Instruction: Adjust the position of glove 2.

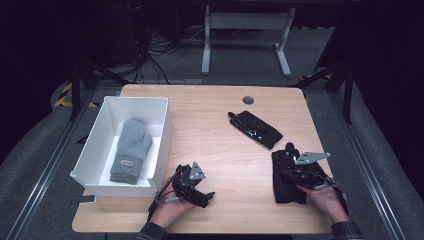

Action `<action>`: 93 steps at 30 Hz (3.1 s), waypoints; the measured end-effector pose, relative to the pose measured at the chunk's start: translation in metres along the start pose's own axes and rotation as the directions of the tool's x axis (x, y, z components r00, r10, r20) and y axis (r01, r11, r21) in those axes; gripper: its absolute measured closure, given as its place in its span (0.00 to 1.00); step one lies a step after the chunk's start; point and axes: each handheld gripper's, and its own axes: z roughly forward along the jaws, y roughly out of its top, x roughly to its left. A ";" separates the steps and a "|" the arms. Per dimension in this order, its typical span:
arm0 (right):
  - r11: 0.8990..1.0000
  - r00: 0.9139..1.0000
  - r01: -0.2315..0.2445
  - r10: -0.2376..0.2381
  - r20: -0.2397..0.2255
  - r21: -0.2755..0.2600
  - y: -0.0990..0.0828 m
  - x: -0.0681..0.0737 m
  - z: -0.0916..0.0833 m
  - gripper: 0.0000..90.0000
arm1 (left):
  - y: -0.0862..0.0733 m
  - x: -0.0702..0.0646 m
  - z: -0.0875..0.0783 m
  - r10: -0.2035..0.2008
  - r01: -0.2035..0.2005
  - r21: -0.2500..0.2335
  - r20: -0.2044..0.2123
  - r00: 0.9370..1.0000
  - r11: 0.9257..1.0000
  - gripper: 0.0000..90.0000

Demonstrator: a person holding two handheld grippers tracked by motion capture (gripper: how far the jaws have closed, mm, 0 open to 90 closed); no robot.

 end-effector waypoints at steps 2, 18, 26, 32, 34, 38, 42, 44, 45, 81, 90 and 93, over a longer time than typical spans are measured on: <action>1.000 1.000 0.010 -0.010 -0.014 0.001 0.002 0.006 0.002 1.00 | 0.000 0.000 0.000 -0.002 0.002 -0.002 -0.001 1.000 1.000 0.00; 0.996 0.992 0.092 -0.091 -0.088 0.007 0.010 0.049 0.011 1.00 | 0.000 0.000 0.000 -0.003 0.003 0.000 0.001 1.000 1.000 0.00; 0.993 0.989 0.115 -0.115 -0.087 -0.010 0.015 0.049 0.009 1.00 | 0.000 0.000 0.000 -0.003 0.003 0.000 0.001 1.000 1.000 0.00; 0.994 0.994 0.094 -0.096 -0.051 -0.055 0.028 0.034 0.007 1.00 | 0.000 0.000 0.000 -0.003 0.003 0.000 0.001 1.000 1.000 0.01; 0.994 0.996 0.074 -0.077 -0.042 -0.074 0.034 0.026 0.010 1.00 | 0.000 0.000 0.000 -0.001 0.001 0.001 0.002 1.000 1.000 0.01; 0.993 0.997 0.065 -0.069 -0.030 -0.096 0.044 0.019 0.012 1.00 | 0.000 0.000 0.000 -0.003 0.003 0.000 0.001 1.000 1.000 0.01; 0.993 0.999 0.051 -0.052 -0.015 -0.107 0.053 0.010 0.016 1.00 | 0.000 0.000 0.000 -0.001 0.001 0.001 0.002 1.000 1.000 0.01; 0.993 0.999 0.045 -0.046 -0.008 -0.111 0.057 0.005 0.018 1.00 | 0.000 0.000 0.000 -0.001 0.001 0.001 0.002 1.000 1.000 0.01; 0.993 0.999 0.042 -0.043 -0.005 -0.111 0.058 0.004 0.019 1.00 | 0.000 0.000 0.000 -0.001 0.001 0.002 0.002 1.000 1.000 0.01; 0.999 0.997 -0.042 0.042 0.066 -0.006 0.109 -0.056 0.096 1.00 | 0.000 0.000 0.000 -0.001 0.001 0.002 0.002 1.000 1.000 0.01; 1.000 1.000 0.006 -0.006 -0.009 0.013 0.113 -0.039 0.100 1.00 | 0.000 0.000 0.000 -0.001 0.001 0.002 0.002 1.000 1.000 0.01; 0.999 0.999 0.033 -0.032 -0.031 0.021 0.117 -0.029 0.103 1.00 | 0.000 0.000 0.000 0.000 0.000 0.002 0.002 1.000 1.000 0.01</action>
